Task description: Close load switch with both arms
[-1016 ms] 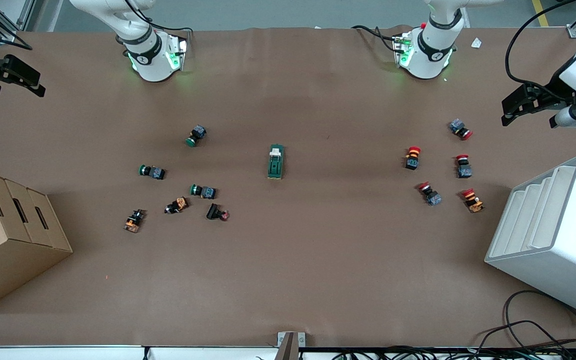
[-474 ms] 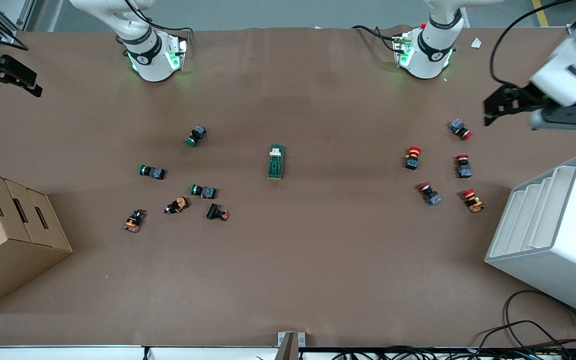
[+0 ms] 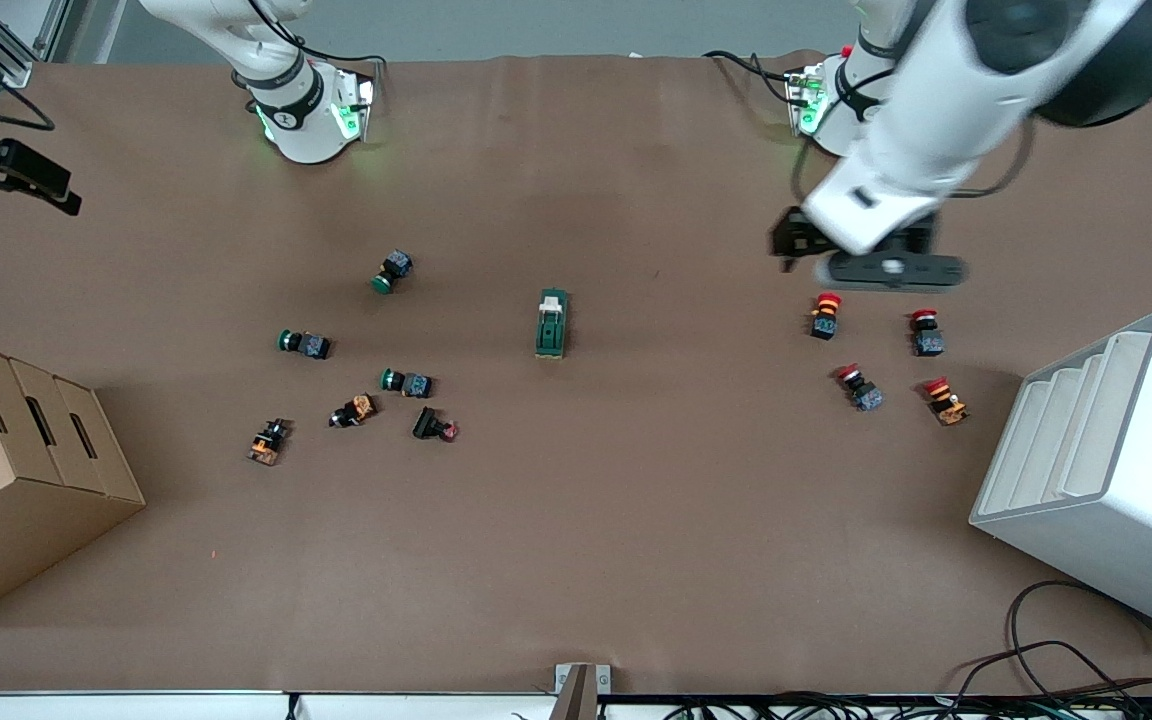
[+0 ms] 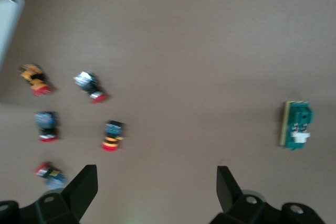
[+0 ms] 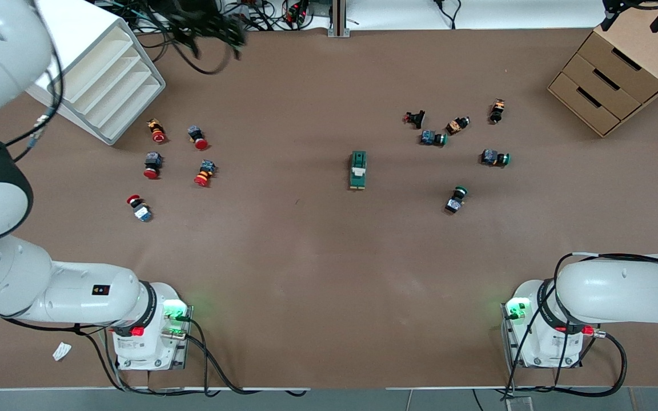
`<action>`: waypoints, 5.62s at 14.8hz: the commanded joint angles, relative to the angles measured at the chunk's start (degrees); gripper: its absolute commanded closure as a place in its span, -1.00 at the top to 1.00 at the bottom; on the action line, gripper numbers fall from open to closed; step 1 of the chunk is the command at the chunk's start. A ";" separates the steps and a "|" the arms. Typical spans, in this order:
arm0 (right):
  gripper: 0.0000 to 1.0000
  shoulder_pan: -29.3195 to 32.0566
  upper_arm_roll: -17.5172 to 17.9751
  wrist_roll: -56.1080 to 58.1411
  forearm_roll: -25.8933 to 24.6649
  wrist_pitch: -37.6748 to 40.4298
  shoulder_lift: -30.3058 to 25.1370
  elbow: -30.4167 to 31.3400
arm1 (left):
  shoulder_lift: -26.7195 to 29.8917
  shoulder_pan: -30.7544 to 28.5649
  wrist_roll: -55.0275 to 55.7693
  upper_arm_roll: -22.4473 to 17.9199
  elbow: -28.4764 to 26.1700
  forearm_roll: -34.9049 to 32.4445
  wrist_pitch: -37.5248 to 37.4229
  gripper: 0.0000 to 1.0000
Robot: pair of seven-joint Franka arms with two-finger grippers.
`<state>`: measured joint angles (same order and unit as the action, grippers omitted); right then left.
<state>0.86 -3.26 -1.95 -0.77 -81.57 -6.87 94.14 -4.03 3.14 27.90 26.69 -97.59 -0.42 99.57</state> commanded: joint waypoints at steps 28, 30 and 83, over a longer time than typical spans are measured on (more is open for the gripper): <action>1.00 -28.79 0.88 -53.05 25.55 -40.58 19.95 16.08 | -40.35 40.63 103.04 3.10 -11.82 -90.77 26.20 0.95; 1.00 -30.90 0.89 -55.43 26.43 -43.13 22.50 15.99 | -40.61 40.71 107.26 2.93 -12.80 -95.36 25.50 0.95; 1.00 -44.63 0.53 -58.78 40.59 -64.59 43.52 7.03 | -45.89 45.46 123.89 2.66 -16.40 -107.51 11.35 0.98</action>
<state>-45.00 -3.02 -61.65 39.42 -145.92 35.01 103.66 -47.83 49.03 148.27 29.67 -112.19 -108.61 109.86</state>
